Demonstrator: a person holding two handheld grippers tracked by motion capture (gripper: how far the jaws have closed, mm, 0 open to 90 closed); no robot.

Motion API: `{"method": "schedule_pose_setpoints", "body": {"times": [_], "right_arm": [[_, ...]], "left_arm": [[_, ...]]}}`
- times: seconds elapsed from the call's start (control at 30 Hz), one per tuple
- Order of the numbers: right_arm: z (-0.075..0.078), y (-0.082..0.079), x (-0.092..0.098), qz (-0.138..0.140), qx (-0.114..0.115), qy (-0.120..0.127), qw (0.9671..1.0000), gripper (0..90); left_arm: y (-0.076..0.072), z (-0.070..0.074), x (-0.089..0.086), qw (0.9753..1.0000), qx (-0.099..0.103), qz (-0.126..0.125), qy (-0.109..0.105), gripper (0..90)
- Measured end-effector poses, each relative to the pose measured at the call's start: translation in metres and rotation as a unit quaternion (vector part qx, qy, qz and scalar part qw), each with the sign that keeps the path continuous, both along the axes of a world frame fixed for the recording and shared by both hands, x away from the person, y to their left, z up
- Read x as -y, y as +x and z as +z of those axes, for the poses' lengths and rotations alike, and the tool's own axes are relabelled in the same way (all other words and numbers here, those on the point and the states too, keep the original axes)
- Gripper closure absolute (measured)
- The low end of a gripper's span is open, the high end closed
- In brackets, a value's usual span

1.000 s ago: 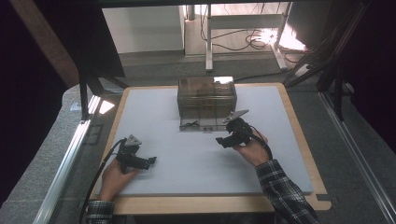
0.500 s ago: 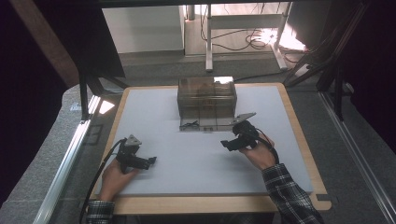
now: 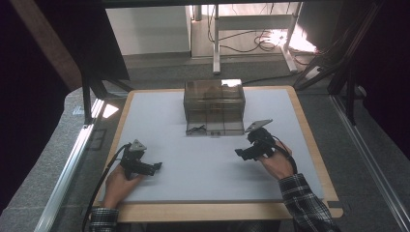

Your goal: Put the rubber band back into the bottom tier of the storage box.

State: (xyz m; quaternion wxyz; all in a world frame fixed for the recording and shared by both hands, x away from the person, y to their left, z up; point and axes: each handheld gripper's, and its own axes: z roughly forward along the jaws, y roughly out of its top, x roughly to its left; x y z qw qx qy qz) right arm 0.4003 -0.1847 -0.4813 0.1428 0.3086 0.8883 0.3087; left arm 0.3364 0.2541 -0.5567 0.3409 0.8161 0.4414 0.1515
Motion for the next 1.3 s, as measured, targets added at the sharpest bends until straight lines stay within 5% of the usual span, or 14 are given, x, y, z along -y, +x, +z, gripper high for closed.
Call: {"method": "schedule_pose_setpoints", "body": {"times": [0.57, 1.3], "right_arm": [[-0.003, -0.013, 0.032, -0.014, 0.001, -0.004, 0.9999, 6.9], [-0.029, -0.025, 0.074, -0.038, -0.012, -0.025, 0.9989, 1.3]], "left_arm": [[0.0, 0.0, 0.0, 1.0, 0.0, 0.0, 0.0, 0.0], [0.0, 0.0, 0.0, 1.0, 0.0, 0.0, 0.001, 0.0]]}}
